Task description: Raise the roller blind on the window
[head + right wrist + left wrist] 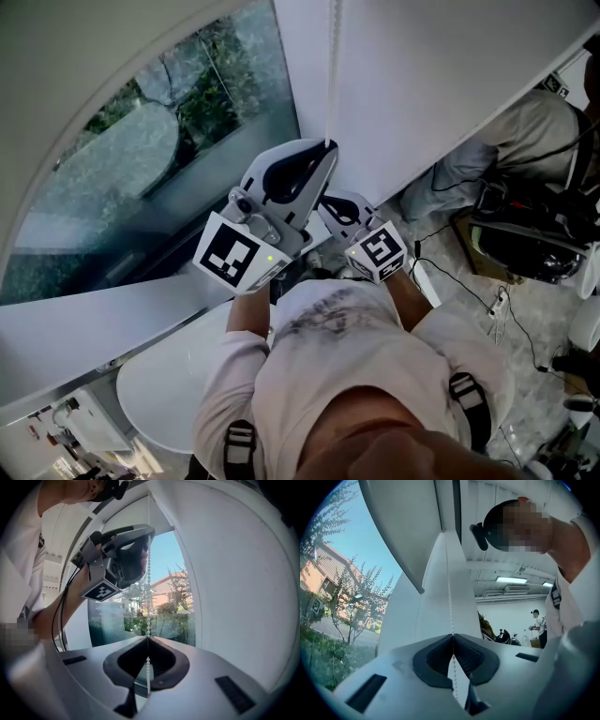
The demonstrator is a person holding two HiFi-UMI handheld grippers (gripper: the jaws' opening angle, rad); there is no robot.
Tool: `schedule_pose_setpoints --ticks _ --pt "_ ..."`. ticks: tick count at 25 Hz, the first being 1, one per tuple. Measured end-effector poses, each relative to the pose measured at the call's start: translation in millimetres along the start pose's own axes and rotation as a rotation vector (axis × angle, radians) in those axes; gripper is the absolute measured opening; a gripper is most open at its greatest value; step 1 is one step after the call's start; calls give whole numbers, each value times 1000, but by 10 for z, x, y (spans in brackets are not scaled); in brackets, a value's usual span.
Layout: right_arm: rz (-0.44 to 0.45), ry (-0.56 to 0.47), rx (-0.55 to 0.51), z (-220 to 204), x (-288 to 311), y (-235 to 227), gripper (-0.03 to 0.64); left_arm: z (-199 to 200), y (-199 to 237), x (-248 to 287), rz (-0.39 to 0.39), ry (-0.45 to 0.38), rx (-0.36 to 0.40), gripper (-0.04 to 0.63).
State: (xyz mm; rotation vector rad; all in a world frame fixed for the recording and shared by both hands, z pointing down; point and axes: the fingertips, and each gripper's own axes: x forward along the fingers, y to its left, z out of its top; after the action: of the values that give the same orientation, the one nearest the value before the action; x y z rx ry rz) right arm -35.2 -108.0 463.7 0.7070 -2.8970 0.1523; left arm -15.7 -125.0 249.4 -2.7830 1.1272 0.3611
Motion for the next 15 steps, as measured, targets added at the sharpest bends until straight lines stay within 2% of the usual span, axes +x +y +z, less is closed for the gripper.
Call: schedule_pose_setpoints --ticks 3,15 --pt "-7 28 -1 -82 31 -9 61 -91 40 -24 9 12 7 10" --pt "-6 153 42 -649 108 22 61 -643 77 -191 55 109 -68 9"
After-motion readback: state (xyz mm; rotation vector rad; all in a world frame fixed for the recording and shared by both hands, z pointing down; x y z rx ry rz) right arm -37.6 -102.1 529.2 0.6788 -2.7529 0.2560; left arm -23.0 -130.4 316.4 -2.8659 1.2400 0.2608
